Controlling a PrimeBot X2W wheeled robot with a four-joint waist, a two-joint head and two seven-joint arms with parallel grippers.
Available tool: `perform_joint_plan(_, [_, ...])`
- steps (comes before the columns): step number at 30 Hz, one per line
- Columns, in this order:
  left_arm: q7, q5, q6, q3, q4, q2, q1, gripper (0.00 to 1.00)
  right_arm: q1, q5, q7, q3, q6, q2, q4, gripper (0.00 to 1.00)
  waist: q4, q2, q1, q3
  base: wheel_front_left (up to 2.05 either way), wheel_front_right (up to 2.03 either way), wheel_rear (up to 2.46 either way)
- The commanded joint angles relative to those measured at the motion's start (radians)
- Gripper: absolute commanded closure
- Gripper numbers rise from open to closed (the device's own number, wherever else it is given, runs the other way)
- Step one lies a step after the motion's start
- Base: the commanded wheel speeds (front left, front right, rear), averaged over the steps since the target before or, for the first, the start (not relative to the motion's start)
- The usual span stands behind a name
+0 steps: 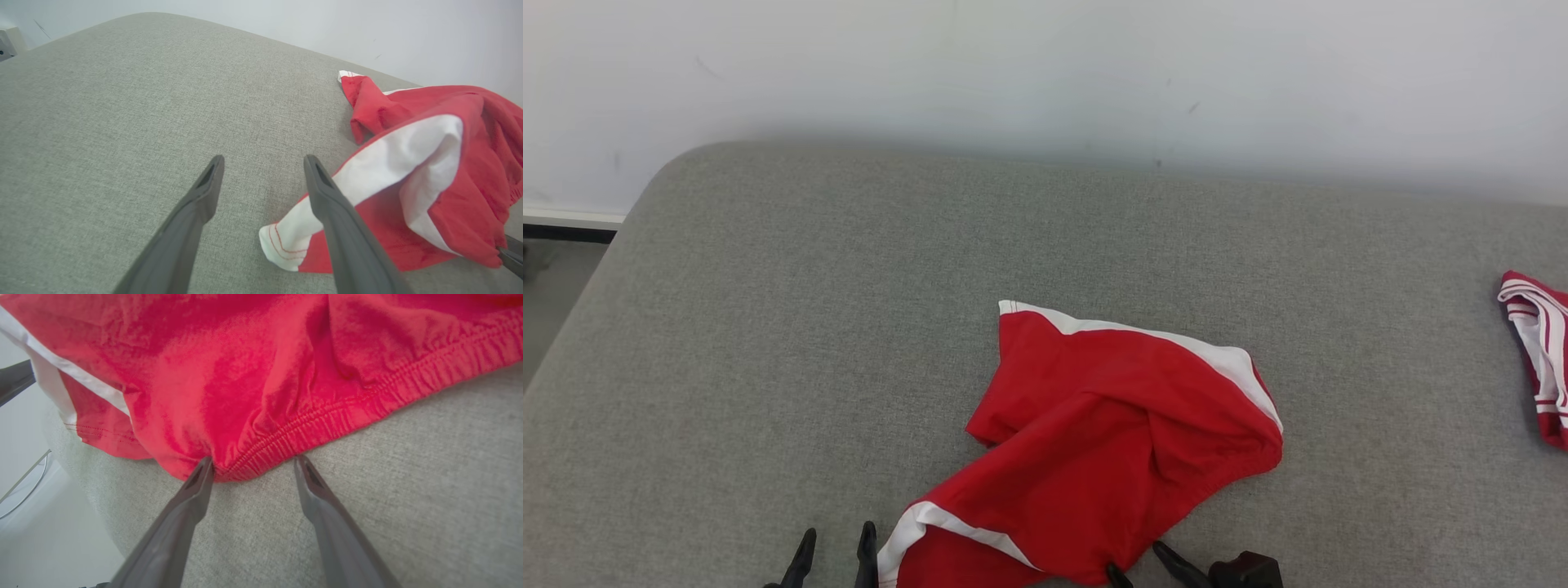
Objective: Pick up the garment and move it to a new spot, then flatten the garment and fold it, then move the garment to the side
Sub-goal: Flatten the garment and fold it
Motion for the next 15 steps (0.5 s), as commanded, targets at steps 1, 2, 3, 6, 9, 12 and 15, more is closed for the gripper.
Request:
perform_joint_plan(1, [-0.003, -0.003, 0.002, 0.0, -0.004, 0.0, -0.006, 0.0, 0.009, 0.006, 0.003, -0.011, -0.004, -0.01, 0.017, 0.0, -0.001, 0.0, 0.0, 0.002, 0.0, 0.0, 0.0])
perform_joint_plan(2, [-0.003, -0.003, 0.002, 0.0, -0.005, 0.0, -0.006, 0.0, 0.012, 0.009, 0.003, -0.015, -0.004, -0.011, 0.019, 0.0, -0.002, 0.0, 0.0, 0.003, 0.0, 0.0, 0.0])
perform_joint_plan(3, [-0.003, -0.004, 0.002, 0.0, -0.005, 0.0, -0.007, 0.0, 0.012, 0.009, 0.003, -0.016, -0.004, -0.012, 0.02, 0.0, -0.003, 0.0, 0.0, 0.004, 0.0, 0.0, 0.0])
perform_joint_plan(6, [-0.003, -0.005, 0.003, -0.001, -0.006, 0.0, -0.009, 0.0, 0.003, 0.007, 0.004, -0.02, -0.004, -0.002, 0.017, 0.0, -0.005, 0.0, 0.0, 0.008, 0.0, 0.0, 0.0])
perform_joint_plan(9, [-0.003, -0.006, 0.003, -0.003, -0.003, 0.0, -0.013, 0.0, -0.011, -0.004, 0.003, -0.014, -0.004, 0.013, 0.009, 1.0, -0.005, 0.0, 0.0, 0.01, 0.0, 0.0, 0.0])
perform_joint_plan(12, [-0.003, -0.005, 0.003, -0.005, -0.002, 0.0, -0.016, 0.0, -0.023, -0.013, 0.002, -0.029, -0.004, 0.02, -0.016, 1.0, -0.005, 0.0, 0.0, 0.011, 0.0, 0.0, 0.0])
perform_joint_plan(15, [-0.003, -0.003, 0.004, -0.001, -0.002, 0.0, -0.014, 0.0, -0.017, -0.015, 0.002, -0.053, -0.003, 0.014, -0.036, 1.0, -0.007, 0.0, 0.0, 0.009, 0.0, 0.0, 0.0])
